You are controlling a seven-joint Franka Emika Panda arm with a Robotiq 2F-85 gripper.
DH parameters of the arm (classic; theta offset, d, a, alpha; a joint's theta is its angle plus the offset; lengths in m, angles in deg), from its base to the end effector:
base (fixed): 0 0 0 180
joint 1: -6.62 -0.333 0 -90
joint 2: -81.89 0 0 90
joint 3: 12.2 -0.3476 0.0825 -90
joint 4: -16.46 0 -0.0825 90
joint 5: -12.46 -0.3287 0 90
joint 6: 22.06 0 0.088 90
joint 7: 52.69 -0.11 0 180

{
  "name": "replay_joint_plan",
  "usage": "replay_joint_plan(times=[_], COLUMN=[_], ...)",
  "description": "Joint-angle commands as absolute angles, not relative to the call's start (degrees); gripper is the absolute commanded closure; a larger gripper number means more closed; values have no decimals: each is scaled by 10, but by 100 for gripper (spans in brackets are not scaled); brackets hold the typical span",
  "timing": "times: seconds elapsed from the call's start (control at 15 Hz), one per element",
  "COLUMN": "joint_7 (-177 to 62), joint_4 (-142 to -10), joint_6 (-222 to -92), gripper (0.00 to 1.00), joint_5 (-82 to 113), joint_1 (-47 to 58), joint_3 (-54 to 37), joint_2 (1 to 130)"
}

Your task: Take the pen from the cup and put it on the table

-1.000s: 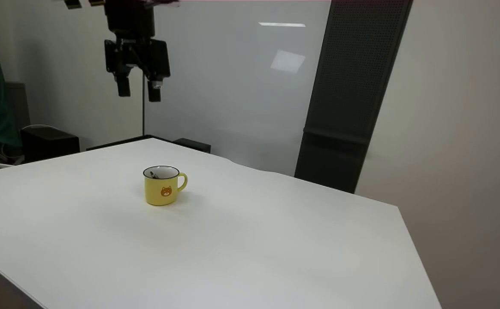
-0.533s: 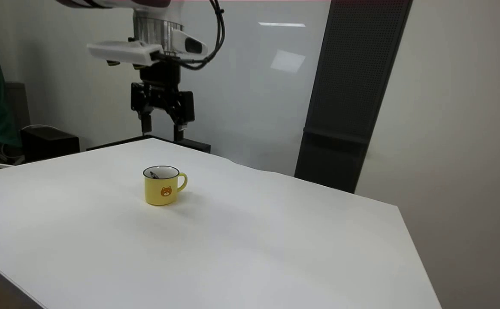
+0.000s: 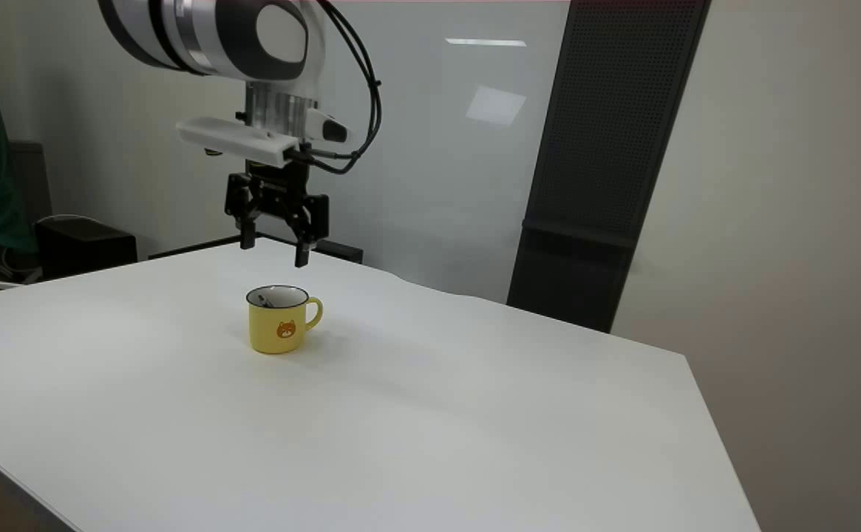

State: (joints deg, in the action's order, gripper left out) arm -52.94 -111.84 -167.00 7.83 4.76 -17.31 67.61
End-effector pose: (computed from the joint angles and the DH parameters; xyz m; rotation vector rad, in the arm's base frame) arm 0.5198 0.0614 0.3328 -3.0680 -0.0750 -0.0568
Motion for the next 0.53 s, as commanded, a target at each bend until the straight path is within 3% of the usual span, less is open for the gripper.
replay_joint_plan(times=[0.0, 0.47], joint_7=[-523, -535], joint_4=[-1080, -1081], joint_6=[-1658, -1653], gripper=[0, 0], joint_5=[82, 127], joint_1=[38, 22], joint_3=[-172, -162], joint_2=[637, 625])
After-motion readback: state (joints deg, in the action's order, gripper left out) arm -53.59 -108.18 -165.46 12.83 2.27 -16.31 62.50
